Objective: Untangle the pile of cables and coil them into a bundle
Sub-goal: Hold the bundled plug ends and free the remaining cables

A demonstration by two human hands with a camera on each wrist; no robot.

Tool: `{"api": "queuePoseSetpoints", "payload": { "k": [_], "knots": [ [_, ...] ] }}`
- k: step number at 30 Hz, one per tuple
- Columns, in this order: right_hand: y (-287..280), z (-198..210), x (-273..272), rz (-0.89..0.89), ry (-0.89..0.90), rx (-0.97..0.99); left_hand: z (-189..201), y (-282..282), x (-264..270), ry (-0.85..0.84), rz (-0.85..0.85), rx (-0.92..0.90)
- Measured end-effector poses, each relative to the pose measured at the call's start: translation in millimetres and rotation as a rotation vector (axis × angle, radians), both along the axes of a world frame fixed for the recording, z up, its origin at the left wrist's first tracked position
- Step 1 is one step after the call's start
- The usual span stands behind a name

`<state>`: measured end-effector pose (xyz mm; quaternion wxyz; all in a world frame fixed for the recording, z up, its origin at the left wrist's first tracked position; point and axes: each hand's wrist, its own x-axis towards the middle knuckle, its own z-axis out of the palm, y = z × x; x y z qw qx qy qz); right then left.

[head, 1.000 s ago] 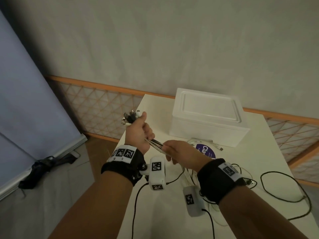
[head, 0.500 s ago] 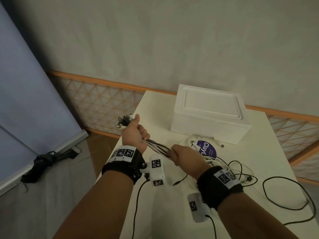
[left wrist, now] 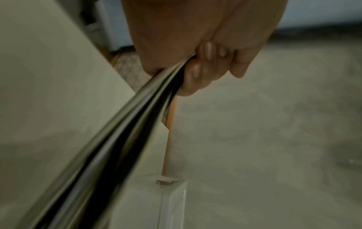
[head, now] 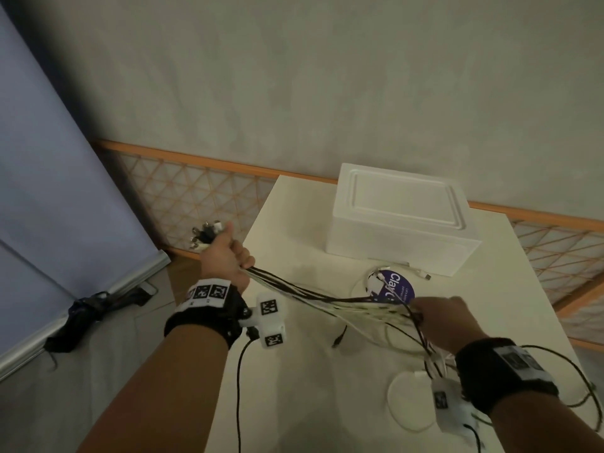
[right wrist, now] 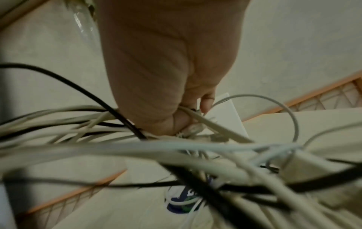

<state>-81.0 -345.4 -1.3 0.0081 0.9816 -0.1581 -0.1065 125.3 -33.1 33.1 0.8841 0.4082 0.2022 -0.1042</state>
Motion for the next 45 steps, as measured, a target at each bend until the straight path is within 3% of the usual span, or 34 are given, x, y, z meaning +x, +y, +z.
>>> {"api": "queuePoseSetpoints", "payload": {
  "k": [3, 7, 8, 11, 12, 15, 20, 25, 30, 35, 37, 39, 40, 41, 44, 45],
  "knots": [
    [0, 3, 3, -0.014, 0.018, -0.041, 4, -10, -8, -0.011, -0.042, -0.020],
    [6, 13, 4, -0.028, 0.233, 0.152, 5, -19, -10, -0.028, -0.039, -0.023],
    [13, 18, 8, -0.036, 0.180, 0.200, 5, -22, -13, -0.039, -0.042, -0.020],
    [54, 37, 26, 0.045, -0.333, 0.356, 9, -35, -21, -0.077, -0.047, -0.015],
    [74, 41, 32, 0.109, -0.428, 0.447, 11, -39, -24, -0.096, -0.044, -0.014],
    [124, 31, 44, 0.306, -0.318, 0.630, 18, -49, -27, -0.149, -0.063, -0.004],
    [140, 13, 51, 0.006, -0.129, 1.073, 26, -49, -27, -0.200, -0.087, 0.045],
    [127, 12, 63, -0.543, 0.036, 1.258, 38, -52, -37, -0.248, -0.125, 0.014],
    [68, 8, 53, -0.538, -0.105, 1.002, 48, -33, -19, -0.199, -0.031, -0.034],
    [39, -3, 45, -0.402, -0.044, 0.564, 43, -34, -11, -0.178, 0.013, 0.057],
    [36, 0, 37, -0.394, 0.030, 0.663, 43, -28, -6, -0.134, 0.043, 0.054],
    [32, 6, 23, -0.495, 0.064, 0.978, 43, -18, 3, -0.087, 0.097, 0.049],
    [30, 6, 17, -0.500, 0.036, 1.019, 42, -14, 5, -0.078, 0.115, 0.057],
    [29, 5, 15, -0.460, 0.007, 0.921, 40, -12, 7, -0.087, 0.116, 0.066],
    [35, -13, 13, -0.266, 0.074, 0.308, 36, -21, 5, -0.137, 0.067, 0.113],
    [40, -15, 14, -0.253, 0.083, 0.260, 36, -23, 5, -0.144, 0.061, 0.126]
  ]
}}
